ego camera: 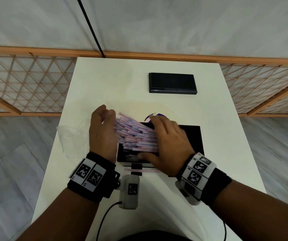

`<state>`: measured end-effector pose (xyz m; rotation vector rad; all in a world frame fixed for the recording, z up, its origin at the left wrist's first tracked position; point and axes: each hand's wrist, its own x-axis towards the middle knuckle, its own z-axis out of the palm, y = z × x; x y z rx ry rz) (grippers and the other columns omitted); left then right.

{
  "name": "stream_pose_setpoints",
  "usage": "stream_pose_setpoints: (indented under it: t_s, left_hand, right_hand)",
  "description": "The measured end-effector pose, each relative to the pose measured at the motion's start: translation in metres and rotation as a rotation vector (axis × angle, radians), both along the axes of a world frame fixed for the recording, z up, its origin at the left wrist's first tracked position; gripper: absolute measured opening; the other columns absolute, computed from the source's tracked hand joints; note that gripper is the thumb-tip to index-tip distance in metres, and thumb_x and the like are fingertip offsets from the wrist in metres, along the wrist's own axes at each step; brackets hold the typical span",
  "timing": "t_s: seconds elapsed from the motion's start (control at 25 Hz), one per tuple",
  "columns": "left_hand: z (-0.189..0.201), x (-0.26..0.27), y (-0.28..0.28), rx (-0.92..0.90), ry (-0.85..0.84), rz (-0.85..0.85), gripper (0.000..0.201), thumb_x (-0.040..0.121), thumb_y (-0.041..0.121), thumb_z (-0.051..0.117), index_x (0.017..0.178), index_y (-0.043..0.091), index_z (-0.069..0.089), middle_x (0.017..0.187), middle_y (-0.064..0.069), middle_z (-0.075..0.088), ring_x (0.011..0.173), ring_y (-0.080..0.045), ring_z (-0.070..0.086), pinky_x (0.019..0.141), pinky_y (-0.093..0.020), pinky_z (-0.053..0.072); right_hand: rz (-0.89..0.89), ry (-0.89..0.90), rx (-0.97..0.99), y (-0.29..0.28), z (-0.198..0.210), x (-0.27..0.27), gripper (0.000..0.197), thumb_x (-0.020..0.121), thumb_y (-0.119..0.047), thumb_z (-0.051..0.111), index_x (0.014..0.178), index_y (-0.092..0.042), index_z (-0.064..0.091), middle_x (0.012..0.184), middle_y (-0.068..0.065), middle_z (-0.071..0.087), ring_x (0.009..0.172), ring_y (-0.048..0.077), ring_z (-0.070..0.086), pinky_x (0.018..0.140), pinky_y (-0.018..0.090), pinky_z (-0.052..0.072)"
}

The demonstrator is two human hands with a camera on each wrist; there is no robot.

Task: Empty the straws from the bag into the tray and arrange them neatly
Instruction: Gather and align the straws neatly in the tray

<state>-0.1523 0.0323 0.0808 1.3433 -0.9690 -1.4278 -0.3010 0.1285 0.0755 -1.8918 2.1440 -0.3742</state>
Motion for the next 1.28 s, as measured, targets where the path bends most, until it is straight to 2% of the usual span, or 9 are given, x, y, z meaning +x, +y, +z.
stream_pose_setpoints:
  t_s: [0.2, 0.32, 0.48, 0.64, 0.76, 0.92, 1.04, 1.16, 1.28]
  left_hand:
    - [-0.009, -0.003, 0.003, 0.191, 0.014, -0.045, 0.063, 0.096, 0.037, 0.064, 0.148, 0.016, 0.035, 0.141, -0.009, 0.051, 0.123, -0.026, 0.057, 0.100, -0.043, 0.050]
    - [-0.009, -0.008, 0.007, 0.156, 0.083, 0.083, 0.042, 0.098, 0.025, 0.063, 0.133, 0.015, 0.043, 0.128, -0.010, 0.057, 0.118, -0.029, 0.061, 0.095, -0.041, 0.054]
    - [-0.005, -0.010, 0.008, 0.113, 0.143, 0.150, 0.030, 0.098, 0.015, 0.061, 0.124, 0.015, 0.046, 0.102, 0.001, 0.060, 0.107, -0.025, 0.062, 0.100, -0.043, 0.051]
    - [-0.004, -0.007, 0.010, 0.088, 0.127, 0.141, 0.040, 0.096, 0.013, 0.063, 0.133, 0.012, 0.046, 0.105, 0.000, 0.060, 0.090, -0.013, 0.064, 0.075, -0.022, 0.056]
    - [-0.004, -0.005, 0.007, 0.050, 0.108, 0.138, 0.038, 0.094, 0.006, 0.064, 0.127, 0.015, 0.046, 0.115, -0.006, 0.061, 0.082, -0.004, 0.063, 0.061, -0.010, 0.050]
    - [-0.008, -0.006, 0.009, 0.045, 0.101, 0.112, 0.042, 0.091, 0.001, 0.066, 0.124, 0.017, 0.045, 0.120, -0.011, 0.057, 0.080, -0.004, 0.064, 0.062, -0.012, 0.050]
    - [-0.013, -0.008, 0.013, 0.051, 0.084, 0.090, 0.042, 0.092, 0.003, 0.066, 0.124, 0.018, 0.045, 0.120, -0.012, 0.055, 0.086, -0.009, 0.063, 0.064, -0.014, 0.051]
    - [-0.012, -0.007, 0.014, 0.041, 0.087, 0.103, 0.043, 0.093, 0.001, 0.064, 0.130, 0.013, 0.045, 0.118, -0.012, 0.055, 0.084, -0.007, 0.063, 0.064, -0.012, 0.050]
    - [-0.011, -0.006, 0.013, 0.034, 0.090, 0.119, 0.046, 0.094, -0.002, 0.060, 0.136, 0.006, 0.044, 0.116, -0.012, 0.056, 0.075, 0.002, 0.064, 0.062, -0.008, 0.048]
  right_hand:
    - [-0.050, -0.065, -0.105, 0.027, -0.001, -0.038, 0.045, 0.074, -0.068, 0.056, 0.086, -0.026, 0.045, 0.084, -0.006, 0.050, 0.075, 0.017, 0.048, 0.064, 0.033, 0.047]
    - [0.122, -0.133, -0.060, 0.039, -0.007, -0.040, 0.040, 0.082, -0.057, 0.056, 0.066, -0.027, 0.035, 0.063, -0.015, 0.034, 0.056, 0.013, 0.038, 0.050, 0.029, 0.038]
    - [0.216, -0.053, -0.083, 0.049, -0.018, -0.035, 0.028, 0.084, -0.049, 0.058, 0.072, -0.028, 0.044, 0.071, -0.009, 0.045, 0.064, 0.025, 0.055, 0.051, 0.036, 0.049]
    - [0.267, 0.104, -0.115, 0.062, -0.006, -0.016, 0.022, 0.079, -0.037, 0.071, 0.074, -0.019, 0.058, 0.068, -0.001, 0.061, 0.058, 0.026, 0.061, 0.047, 0.032, 0.048]
    - [0.374, 0.193, 0.270, 0.067, -0.010, 0.006, 0.021, 0.091, -0.034, 0.058, 0.083, -0.016, 0.065, 0.077, 0.002, 0.068, 0.069, 0.027, 0.067, 0.056, 0.033, 0.049]
    - [0.357, 0.272, 0.647, 0.051, -0.035, 0.021, 0.017, 0.093, -0.011, 0.049, 0.098, -0.006, 0.065, 0.096, 0.012, 0.069, 0.085, 0.035, 0.068, 0.068, 0.036, 0.051]
    - [0.370, 0.392, 0.580, 0.039, -0.040, 0.032, 0.007, 0.080, -0.003, 0.064, 0.084, 0.000, 0.069, 0.080, 0.018, 0.069, 0.070, 0.038, 0.069, 0.059, 0.039, 0.052]
    - [0.375, 0.383, 0.615, 0.036, -0.047, 0.038, 0.023, 0.091, 0.003, 0.045, 0.101, 0.003, 0.066, 0.098, 0.019, 0.070, 0.090, 0.040, 0.069, 0.064, 0.038, 0.043]
    - [0.342, 0.357, 0.597, 0.034, -0.047, 0.035, 0.015, 0.086, 0.000, 0.054, 0.090, -0.001, 0.069, 0.088, 0.016, 0.070, 0.079, 0.037, 0.070, 0.059, 0.036, 0.044]
